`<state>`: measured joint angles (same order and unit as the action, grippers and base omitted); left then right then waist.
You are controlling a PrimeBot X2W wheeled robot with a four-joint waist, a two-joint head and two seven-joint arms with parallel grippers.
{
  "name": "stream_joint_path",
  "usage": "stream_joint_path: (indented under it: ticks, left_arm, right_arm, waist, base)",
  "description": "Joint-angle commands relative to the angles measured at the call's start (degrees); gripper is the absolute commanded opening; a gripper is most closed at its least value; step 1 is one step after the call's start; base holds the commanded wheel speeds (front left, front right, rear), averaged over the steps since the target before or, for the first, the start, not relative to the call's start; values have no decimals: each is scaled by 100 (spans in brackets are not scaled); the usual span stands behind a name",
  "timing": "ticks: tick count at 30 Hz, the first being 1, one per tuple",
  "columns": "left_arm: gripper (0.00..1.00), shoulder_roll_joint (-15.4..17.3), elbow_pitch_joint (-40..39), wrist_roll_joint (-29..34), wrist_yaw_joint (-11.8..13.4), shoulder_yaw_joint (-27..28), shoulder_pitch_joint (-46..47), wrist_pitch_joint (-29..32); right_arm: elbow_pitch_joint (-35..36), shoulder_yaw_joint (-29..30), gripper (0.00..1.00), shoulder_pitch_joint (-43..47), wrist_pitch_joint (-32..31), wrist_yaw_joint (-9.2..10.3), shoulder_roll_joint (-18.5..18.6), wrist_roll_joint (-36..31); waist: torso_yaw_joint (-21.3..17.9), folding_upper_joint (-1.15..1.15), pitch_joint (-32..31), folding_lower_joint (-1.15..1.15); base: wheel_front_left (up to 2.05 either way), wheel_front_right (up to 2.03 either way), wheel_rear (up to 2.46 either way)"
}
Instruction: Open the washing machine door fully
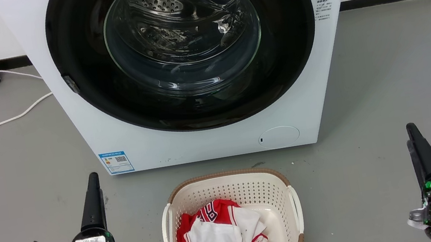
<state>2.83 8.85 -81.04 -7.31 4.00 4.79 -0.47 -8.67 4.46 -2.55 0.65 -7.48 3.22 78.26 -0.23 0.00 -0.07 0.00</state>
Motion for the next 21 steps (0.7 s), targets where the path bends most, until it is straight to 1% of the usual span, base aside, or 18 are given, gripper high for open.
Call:
stream_joint_path:
  ticks: [1, 4, 9, 13, 21]
  left_arm:
    - [100, 20, -187, 240, -9, 28, 150, -64]
    - [100, 20, -347, 619, -9, 67, 167, -131]
    - [100, 19, -567, 1257, -11, 55, 169, -236]
    - [100, 19, -639, 1806, -12, -26, 142, -315]
    - [100, 18, -732, 2928, -14, -121, 103, -466]
  right_arm:
    - [206, -9, 100, -51, 60, -1, 5, -350]
    - [363, -38, 100, -29, 125, -1, 3, -862]
    - [572, -89, 100, 22, 229, -1, 0, -1509]
    - [728, -167, 100, 57, 309, -1, -2, -2185]
    - [873, -354, 100, 134, 459, -1, -7, -3286]
  waist:
    - [-1, 0, -2, 0]
    - [-2, 0, -5, 0]
    - [-2, 0, -12, 0]
    - [-4, 0, -22, 0]
    - [-10, 0, -34, 0]
  base:
    - [0, 0, 0]
    - [0, 0, 0]
    - [0, 0, 0]
    - [0, 0, 0]
    - [0, 0, 0]
